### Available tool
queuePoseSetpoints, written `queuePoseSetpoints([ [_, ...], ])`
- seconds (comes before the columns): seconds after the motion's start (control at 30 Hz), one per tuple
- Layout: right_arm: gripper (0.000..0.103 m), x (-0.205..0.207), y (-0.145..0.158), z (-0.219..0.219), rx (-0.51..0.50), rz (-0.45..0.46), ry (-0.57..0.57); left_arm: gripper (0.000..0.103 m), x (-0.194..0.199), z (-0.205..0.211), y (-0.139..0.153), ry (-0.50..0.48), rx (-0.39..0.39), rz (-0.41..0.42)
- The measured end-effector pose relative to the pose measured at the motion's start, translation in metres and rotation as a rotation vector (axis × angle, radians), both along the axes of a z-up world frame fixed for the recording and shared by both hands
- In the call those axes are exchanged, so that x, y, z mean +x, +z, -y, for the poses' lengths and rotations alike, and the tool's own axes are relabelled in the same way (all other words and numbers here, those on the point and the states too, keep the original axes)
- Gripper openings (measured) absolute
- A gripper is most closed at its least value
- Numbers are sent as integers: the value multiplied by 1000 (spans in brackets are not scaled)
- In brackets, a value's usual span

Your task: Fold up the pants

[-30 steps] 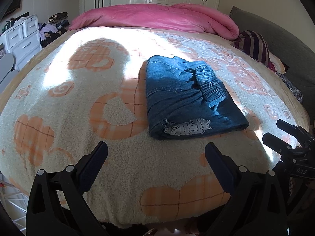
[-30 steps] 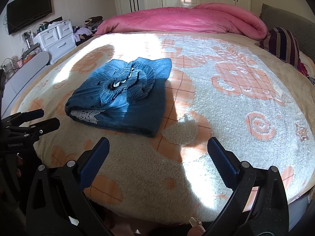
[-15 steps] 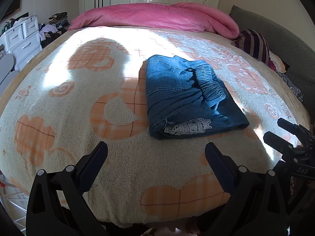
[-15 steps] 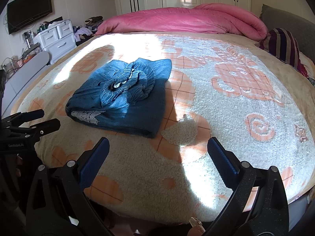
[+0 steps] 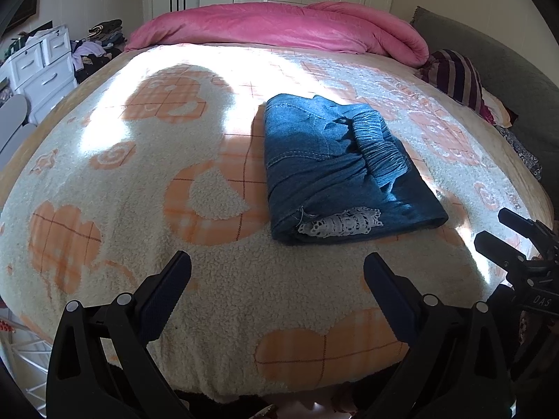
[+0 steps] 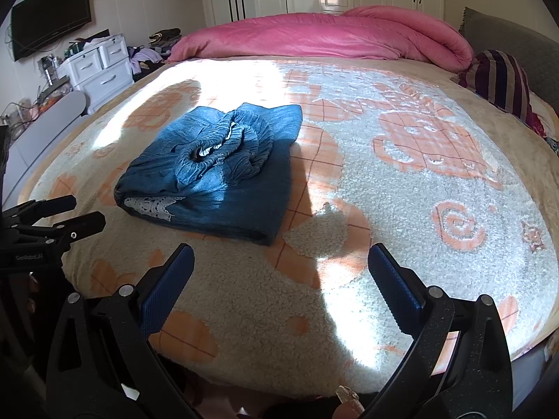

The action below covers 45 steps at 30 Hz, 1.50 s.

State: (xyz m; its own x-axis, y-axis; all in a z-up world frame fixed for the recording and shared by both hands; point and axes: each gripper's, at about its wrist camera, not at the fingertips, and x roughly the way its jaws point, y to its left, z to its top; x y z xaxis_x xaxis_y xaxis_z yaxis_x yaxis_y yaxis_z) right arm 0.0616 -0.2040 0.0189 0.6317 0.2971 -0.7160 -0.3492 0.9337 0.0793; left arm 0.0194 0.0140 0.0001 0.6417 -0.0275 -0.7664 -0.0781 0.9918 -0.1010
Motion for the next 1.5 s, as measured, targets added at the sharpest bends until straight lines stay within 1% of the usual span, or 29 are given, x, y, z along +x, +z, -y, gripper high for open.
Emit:
queuePoseSetpoints([
  [0.33,94,1,0,4,-11,-1,-5,99,0,-1,-1,4,11,-3],
  [0.6,94,1,0,7,-23,-1,-25,99,1,-4,-1,10,5,-9],
  [0.77,94,3,-3,12,-28,-12,-42,99,1,-6,-4,-5,-6,-23],
  [0.9,94,8,-7,22,-35,-22,-80,99,-1,-10,-7,-16,-8,-30],
  [1.0,94,14,-10,35,-45,-32,-123,99,1,-20,-14,30,5,-68],
  [1.1,94,25,-11,59,-55,-33,-189,99,6,-42,-19,92,20,-86],
  [1.17,94,40,-14,85,-64,-36,-258,99,17,-75,-20,172,16,-77],
  [1.2,94,48,-15,98,-81,-32,-294,99,26,-91,-20,209,30,-82],
  [1.27,94,72,-21,134,-116,-43,-385,99,46,-126,-22,283,46,-97],
  [1.37,94,111,-28,185,-146,-65,-500,99,89,-188,-28,385,87,-136],
  [1.43,94,138,-33,216,-149,-84,-576,99,112,-216,-30,421,84,-146],
  [1.5,94,170,-37,248,-125,-112,-639,99,136,-242,-36,449,98,-158],
])
